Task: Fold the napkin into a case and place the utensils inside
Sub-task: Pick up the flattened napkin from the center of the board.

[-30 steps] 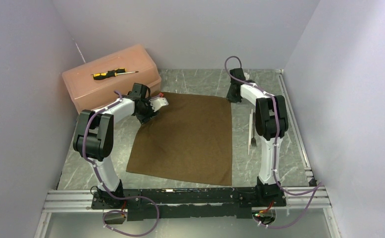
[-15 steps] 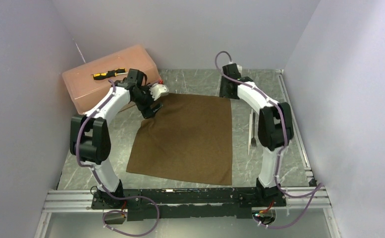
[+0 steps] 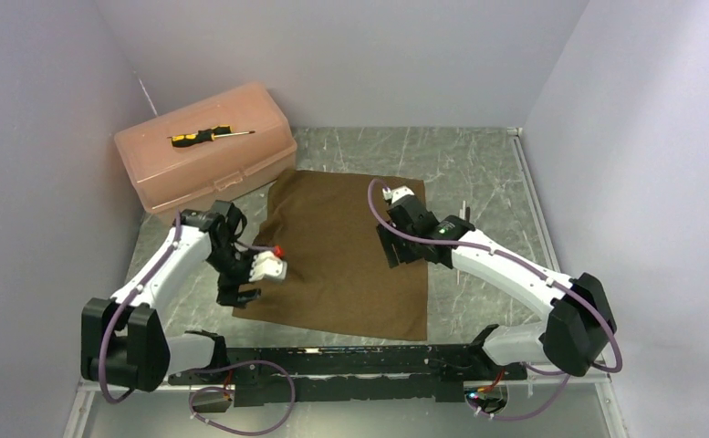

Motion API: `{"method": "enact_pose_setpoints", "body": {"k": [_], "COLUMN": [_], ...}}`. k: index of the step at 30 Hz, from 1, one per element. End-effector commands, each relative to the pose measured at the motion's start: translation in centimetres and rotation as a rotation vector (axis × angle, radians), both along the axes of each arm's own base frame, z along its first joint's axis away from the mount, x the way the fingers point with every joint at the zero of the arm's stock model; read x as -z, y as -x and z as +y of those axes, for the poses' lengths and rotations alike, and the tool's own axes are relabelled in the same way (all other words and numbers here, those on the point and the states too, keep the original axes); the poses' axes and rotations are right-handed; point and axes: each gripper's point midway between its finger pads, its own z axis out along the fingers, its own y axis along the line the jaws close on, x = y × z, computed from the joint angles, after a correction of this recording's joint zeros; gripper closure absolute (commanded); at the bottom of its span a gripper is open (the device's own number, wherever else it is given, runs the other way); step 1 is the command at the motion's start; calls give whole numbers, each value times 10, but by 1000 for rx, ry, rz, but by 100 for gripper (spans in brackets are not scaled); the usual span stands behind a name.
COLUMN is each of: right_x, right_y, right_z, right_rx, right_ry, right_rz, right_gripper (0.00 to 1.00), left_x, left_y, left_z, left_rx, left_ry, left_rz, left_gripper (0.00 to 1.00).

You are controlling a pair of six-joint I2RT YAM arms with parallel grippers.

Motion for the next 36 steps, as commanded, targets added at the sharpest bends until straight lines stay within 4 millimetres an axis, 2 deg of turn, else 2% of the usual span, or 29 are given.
{"method": "enact_pose_setpoints", "body": {"k": [1, 3, 7, 11, 16, 22, 24, 28, 29, 32, 36], "right_x": [3, 5, 6, -1, -11, -16, -21, -29, -33, -40, -42], "right_y": [8, 5, -3, -7, -10, -7, -4, 12, 17, 30, 48], "right_z": [4, 9, 17, 23, 22, 23, 28, 36, 37, 36, 29], "right_rx": [3, -15, -45, -77, -114, -215, -277, -465, -527, -632, -737], "right_ry": [-48, -56, -59, -76, -89, -86, -102, -118, -111, -107, -74], "right_rz": [16, 14, -4, -31, -93, -137, -150, -173, -188, -197, -166], "right_gripper": [31, 31, 31, 31, 33, 32, 32, 24, 14, 13, 14], "left_x": [4, 15, 35, 53, 67, 84, 86, 76, 70, 46, 5], "left_y": [44, 54, 57, 43, 24, 29, 26, 14, 10, -2, -16], "left_z": [6, 11, 12, 15, 14, 18, 17, 8, 4, -10, -36], "left_rx": [196, 246, 275, 254, 236, 230, 216, 157, 129, 35, -103], "left_ry": [2, -28, -55, -109, -131, -163, -163, -134, -121, -73, 49], "left_rz": [12, -12, -58, -89, -123, -81, -88, -98, -96, -61, 36], "left_gripper": [15, 14, 16, 21, 34, 48, 58, 88, 95, 97, 97]}}
